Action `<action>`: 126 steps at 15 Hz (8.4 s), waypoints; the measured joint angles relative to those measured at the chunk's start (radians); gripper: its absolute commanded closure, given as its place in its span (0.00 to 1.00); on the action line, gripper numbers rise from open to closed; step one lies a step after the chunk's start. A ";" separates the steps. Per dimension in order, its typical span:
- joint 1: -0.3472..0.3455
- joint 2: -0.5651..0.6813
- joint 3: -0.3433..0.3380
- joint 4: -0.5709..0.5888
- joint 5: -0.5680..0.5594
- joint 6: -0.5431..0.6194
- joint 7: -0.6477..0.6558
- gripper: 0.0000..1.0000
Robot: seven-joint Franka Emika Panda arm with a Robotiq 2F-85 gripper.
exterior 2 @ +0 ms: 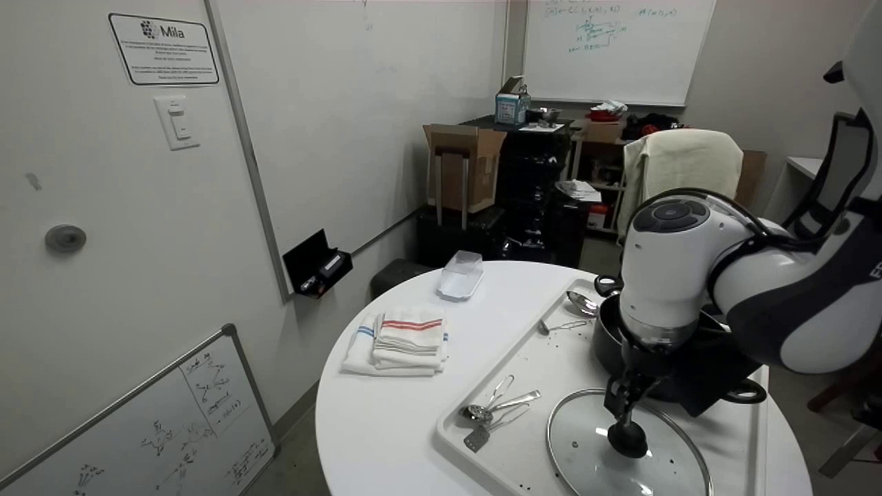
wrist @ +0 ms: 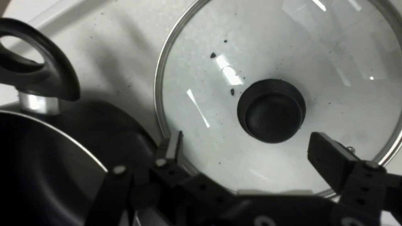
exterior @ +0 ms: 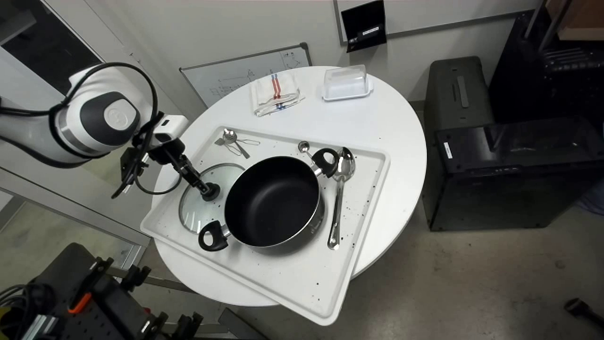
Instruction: Place the lid on the pot
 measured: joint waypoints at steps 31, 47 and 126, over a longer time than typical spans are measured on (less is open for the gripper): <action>0.078 0.111 -0.031 0.083 0.118 0.051 -0.069 0.75; 0.078 -0.196 -0.030 -0.138 0.122 0.072 -0.176 0.75; -0.279 -0.148 -0.148 -0.024 0.353 -0.035 -0.227 0.00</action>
